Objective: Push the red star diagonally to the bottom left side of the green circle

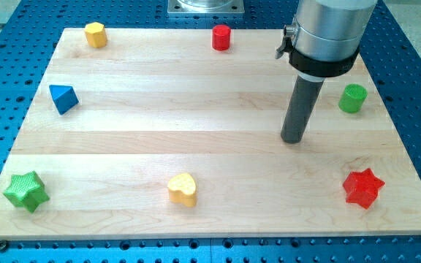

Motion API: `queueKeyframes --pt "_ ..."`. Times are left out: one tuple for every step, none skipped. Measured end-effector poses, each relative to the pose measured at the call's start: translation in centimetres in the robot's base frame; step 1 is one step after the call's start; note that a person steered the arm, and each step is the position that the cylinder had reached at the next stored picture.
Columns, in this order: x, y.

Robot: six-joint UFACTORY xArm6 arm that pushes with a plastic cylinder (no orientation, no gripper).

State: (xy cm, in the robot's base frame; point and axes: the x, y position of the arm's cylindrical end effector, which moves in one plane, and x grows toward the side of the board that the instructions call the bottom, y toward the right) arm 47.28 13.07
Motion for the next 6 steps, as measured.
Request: queueKeyframes --pt "0.4 0.9" --pt "0.7 10.2" --pt "5.1 17.4" --pt "12.0 15.6" --pt "12.7 8.7" --pt "8.8 4.5"
